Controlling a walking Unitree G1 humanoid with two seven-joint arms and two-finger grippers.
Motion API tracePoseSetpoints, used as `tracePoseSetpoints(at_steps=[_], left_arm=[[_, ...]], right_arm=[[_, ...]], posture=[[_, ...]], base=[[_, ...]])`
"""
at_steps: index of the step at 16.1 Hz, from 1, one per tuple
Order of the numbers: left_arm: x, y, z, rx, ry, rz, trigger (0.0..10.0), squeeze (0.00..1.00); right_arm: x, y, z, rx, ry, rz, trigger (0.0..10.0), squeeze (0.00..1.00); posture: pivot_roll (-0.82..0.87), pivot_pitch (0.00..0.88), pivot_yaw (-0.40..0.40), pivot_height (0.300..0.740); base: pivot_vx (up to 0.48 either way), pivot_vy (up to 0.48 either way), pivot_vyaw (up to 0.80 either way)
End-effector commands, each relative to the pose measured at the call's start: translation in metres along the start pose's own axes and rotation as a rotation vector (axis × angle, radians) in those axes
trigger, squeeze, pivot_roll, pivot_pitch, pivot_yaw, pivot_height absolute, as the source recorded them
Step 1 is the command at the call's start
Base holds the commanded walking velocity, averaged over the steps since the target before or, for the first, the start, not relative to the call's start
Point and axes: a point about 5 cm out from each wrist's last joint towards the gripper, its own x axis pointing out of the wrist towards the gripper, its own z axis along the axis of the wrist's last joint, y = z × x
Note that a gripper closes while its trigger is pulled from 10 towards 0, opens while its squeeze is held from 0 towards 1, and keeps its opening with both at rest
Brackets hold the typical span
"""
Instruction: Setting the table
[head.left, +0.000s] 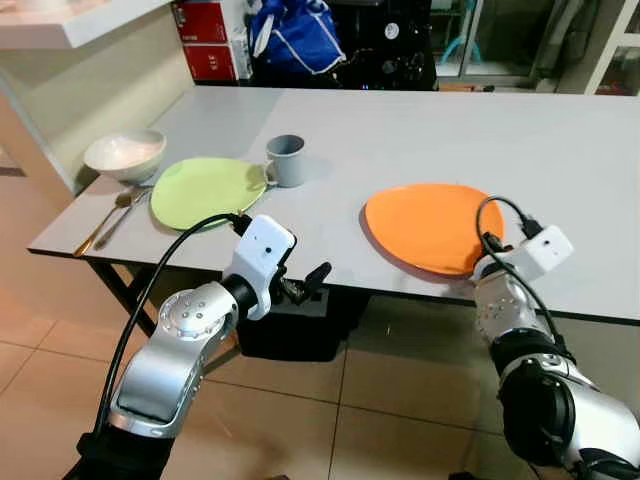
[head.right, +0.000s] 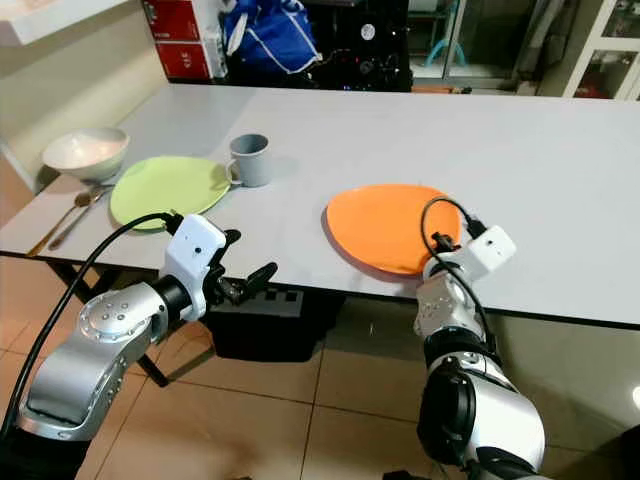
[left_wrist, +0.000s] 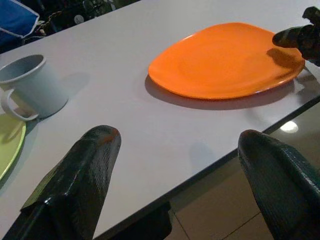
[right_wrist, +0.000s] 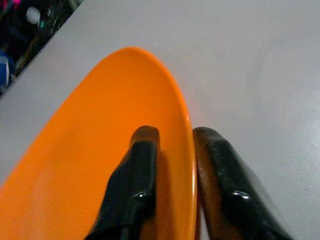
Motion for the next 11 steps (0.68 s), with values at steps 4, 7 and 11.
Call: tracePoseSetpoints(at_steps=[4, 7, 11], left_arm=[[-0.001, 0.0, 0.004, 0.006, -0.009, 0.001, 10.0, 0.0], [0.0, 0.003, 0.012, 0.05, -0.067, 0.064, 10.0, 0.0], [-0.009, 0.03, 0.035, 0.146, -0.189, 0.424, 10.0, 0.0]], right_arm=[[0.002, 0.002, 0.014, -0.201, -0.095, 0.017, 10.0, 1.0], [0.002, 0.006, 0.039, -0.374, -0.274, 0.003, 10.0, 0.0], [-0.042, 0.063, 0.061, -0.253, -0.426, 0.437, 10.0, 0.0]], posture=[[0.01, 0.0, 0.089, 0.74], [0.01, 0.0, 0.074, 0.74], [-0.01, 0.0, 0.045, 0.74]], base=[[0.0, 0.0, 0.0], [0.0, 0.0, 0.0], [0.0, 0.0, 0.0]])
